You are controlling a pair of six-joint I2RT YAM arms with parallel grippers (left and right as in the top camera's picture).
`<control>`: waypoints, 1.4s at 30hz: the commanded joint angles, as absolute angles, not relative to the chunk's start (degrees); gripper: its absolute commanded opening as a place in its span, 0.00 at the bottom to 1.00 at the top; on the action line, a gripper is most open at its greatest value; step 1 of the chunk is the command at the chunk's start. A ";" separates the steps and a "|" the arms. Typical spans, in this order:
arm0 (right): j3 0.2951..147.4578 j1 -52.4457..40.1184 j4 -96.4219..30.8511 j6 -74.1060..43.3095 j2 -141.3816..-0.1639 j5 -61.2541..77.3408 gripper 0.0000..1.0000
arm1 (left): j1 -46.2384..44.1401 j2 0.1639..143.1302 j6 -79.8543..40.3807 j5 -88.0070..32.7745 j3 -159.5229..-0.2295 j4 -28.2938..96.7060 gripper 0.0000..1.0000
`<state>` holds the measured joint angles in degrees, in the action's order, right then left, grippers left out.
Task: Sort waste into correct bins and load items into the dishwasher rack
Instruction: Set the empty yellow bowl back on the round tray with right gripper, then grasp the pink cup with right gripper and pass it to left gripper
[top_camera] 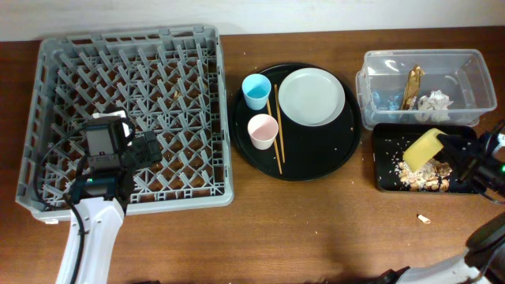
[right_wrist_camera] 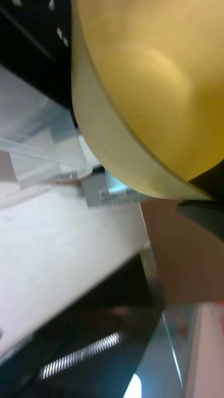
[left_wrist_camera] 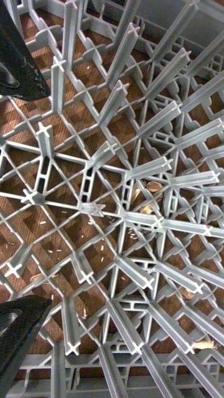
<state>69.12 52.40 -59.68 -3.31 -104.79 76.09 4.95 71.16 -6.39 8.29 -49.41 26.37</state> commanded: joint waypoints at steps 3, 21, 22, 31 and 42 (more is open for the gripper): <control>73.14 50.43 -64.90 -0.23 -88.66 54.37 0.04 | 5.06 71.09 -5.48 7.70 -49.87 26.26 0.99; 84.40 -26.57 -51.46 -23.05 -111.98 -8.21 0.04 | 5.06 71.09 -5.04 10.48 -49.87 32.67 0.99; 83.94 -26.57 -51.99 -23.38 -111.98 -8.21 0.04 | 5.06 71.09 -5.04 10.48 -49.87 32.67 0.99; 81.91 -21.93 -51.03 -22.48 -112.01 -0.62 0.42 | 5.04 71.09 -5.08 -7.44 -49.87 30.26 0.99; 109.89 -18.11 -68.10 -18.50 -111.83 13.08 0.49 | -6.61 84.40 -17.58 -13.69 -82.67 50.17 0.89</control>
<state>112.27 -16.19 -69.69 -17.85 -109.21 11.97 -6.42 79.46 -15.97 -14.33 -76.49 43.79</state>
